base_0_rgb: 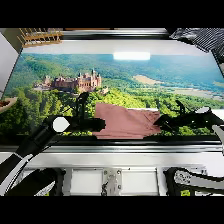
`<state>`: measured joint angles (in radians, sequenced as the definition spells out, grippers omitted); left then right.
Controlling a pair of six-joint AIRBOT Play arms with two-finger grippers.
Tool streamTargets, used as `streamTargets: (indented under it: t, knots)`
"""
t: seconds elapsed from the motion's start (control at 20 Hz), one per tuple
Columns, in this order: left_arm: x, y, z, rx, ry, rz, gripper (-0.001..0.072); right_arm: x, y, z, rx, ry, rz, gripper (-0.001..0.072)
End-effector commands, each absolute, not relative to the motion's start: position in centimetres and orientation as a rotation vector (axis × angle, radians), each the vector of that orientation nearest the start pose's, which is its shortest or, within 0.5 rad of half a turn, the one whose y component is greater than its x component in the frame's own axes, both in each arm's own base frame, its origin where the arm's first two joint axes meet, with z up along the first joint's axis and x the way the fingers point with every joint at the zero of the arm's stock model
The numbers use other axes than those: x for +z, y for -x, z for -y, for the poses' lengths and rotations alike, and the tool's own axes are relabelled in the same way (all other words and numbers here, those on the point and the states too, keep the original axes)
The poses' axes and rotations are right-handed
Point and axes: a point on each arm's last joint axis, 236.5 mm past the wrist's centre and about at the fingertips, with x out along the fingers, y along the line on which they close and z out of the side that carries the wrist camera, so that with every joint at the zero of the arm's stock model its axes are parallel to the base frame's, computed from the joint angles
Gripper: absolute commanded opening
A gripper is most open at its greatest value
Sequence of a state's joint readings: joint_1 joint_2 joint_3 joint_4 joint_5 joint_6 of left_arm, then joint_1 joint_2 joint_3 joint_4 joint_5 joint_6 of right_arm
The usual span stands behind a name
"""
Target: Fold the clothes and pants, and hang the long-sleeved shirts on hangers.
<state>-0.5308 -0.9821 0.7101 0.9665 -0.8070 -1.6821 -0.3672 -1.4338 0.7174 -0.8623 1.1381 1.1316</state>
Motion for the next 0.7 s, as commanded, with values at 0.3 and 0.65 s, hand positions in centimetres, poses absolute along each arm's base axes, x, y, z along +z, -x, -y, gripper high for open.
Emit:
streamTargets:
  t: [0.3, 0.65]
  knots:
    - [0.8, -25.0, 25.9, -0.565, 0.418, -1.222, 0.0046, -7.0, -33.5, -8.1, 0.451, -0.758, -1.306, 0.0013]
    - [0.8, -25.0, 25.9, -0.564, 0.417, -1.221, 0.0046, 5.3, -40.9, 9.9, -0.082, -0.628, -0.779, 0.0012]
